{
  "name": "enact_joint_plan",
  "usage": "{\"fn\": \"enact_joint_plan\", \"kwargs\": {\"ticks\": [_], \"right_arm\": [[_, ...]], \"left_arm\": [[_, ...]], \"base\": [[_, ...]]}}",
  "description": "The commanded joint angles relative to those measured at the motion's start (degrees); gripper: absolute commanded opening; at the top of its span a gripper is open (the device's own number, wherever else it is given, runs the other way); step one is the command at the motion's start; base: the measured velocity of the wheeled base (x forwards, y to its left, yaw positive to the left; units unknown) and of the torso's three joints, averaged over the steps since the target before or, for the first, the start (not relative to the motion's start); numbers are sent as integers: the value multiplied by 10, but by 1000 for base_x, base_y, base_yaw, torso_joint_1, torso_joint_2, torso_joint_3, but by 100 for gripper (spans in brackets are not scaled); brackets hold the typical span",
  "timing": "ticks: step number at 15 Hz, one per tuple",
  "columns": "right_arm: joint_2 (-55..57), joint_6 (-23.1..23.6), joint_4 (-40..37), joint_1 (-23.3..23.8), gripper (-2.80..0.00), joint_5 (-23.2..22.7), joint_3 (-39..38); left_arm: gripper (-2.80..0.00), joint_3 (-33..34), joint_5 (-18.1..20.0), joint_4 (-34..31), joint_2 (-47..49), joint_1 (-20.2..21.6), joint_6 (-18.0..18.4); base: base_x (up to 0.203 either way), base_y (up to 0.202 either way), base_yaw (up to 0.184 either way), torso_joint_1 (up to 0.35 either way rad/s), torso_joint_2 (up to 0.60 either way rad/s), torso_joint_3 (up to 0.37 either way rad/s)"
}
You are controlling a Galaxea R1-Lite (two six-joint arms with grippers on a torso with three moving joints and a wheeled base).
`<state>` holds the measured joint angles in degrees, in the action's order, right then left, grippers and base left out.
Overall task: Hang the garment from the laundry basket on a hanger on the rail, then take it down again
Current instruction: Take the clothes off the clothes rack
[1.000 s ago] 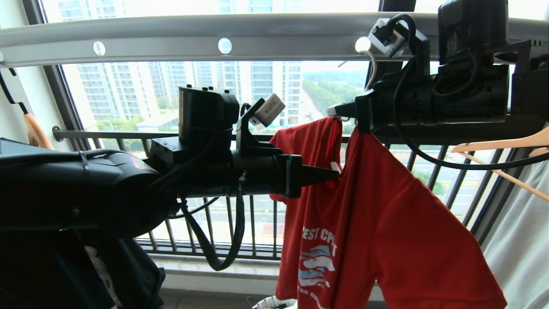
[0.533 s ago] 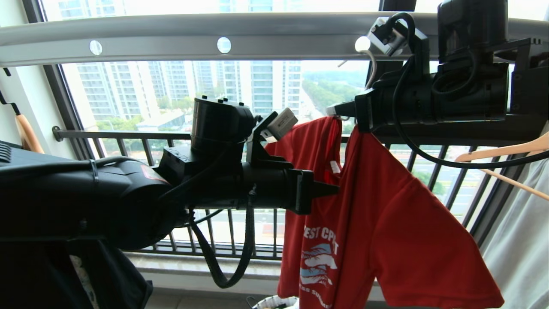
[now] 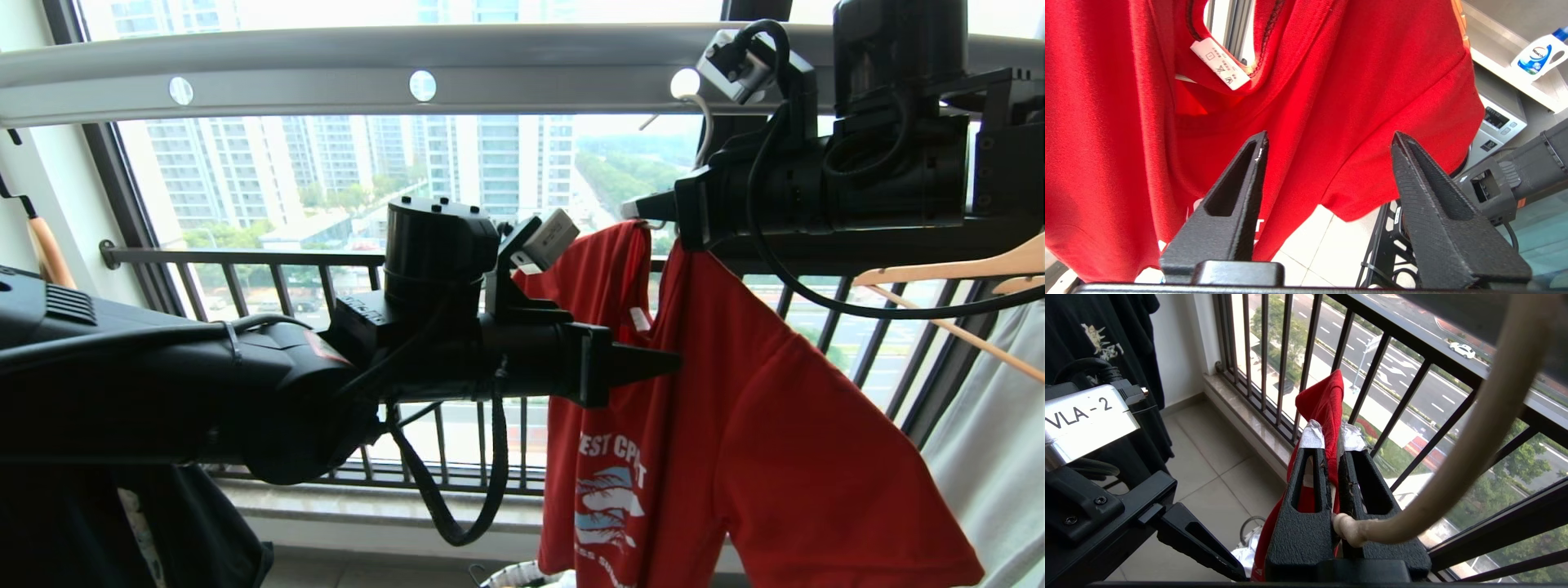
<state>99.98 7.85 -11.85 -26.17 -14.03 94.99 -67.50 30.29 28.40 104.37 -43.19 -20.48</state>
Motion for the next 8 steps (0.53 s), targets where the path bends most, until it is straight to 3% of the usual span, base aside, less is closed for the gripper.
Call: {"fn": "enact_joint_plan", "kwargs": {"ticks": [1,5,8], "right_arm": [[-4,1,1,0,-280,0,0],[-4,1,1,-2,-280,0,0],[-4,2,1,-3,-280,0,1]], "left_arm": [[0,-1,1,19,17,0,-14],[0,-6,1,83,50,0,-24],[0,-9,0,85,61,0,-24]], "base": [[0,0,0,0,0,0],[0,0,0,0,0,0],[0,0,0,0,0,0]]}}
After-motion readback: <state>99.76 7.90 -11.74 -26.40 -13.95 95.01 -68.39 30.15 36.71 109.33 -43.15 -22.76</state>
